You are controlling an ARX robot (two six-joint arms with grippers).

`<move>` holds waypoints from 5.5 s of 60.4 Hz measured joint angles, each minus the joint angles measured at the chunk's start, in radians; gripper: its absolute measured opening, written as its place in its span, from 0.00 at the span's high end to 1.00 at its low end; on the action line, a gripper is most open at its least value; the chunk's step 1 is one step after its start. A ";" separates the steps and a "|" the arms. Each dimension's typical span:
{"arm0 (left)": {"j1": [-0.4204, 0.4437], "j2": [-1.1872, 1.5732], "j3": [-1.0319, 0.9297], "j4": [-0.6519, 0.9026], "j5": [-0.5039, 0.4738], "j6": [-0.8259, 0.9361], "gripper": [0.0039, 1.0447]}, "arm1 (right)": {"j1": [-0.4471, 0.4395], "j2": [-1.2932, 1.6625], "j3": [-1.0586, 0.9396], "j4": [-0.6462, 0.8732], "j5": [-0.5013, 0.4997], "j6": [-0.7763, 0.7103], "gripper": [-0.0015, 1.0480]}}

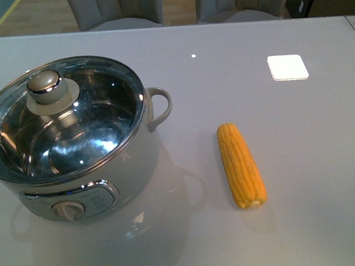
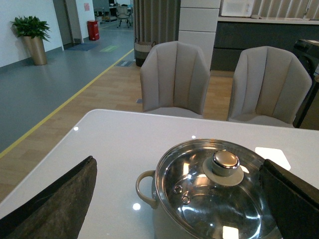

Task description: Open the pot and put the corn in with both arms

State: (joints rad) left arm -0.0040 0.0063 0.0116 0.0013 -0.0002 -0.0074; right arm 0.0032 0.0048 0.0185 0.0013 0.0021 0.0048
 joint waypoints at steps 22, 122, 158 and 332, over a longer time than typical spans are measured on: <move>0.000 0.000 0.000 0.000 0.000 0.000 0.06 | 0.000 0.000 0.000 0.000 0.000 0.000 0.08; -0.170 1.833 0.597 0.837 0.077 0.044 0.06 | 0.000 0.000 0.000 0.000 0.000 0.000 0.08; -0.225 2.028 0.655 0.970 -0.008 0.005 0.06 | 0.000 0.000 0.000 0.000 0.000 0.000 0.08; 0.225 1.751 0.636 0.846 -0.009 0.068 0.58 | 0.000 0.000 0.000 0.000 0.000 0.000 0.08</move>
State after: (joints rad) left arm 0.2211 1.7576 0.6479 0.8474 -0.0090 0.0605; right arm 0.0032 0.0048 0.0185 0.0013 0.0021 0.0048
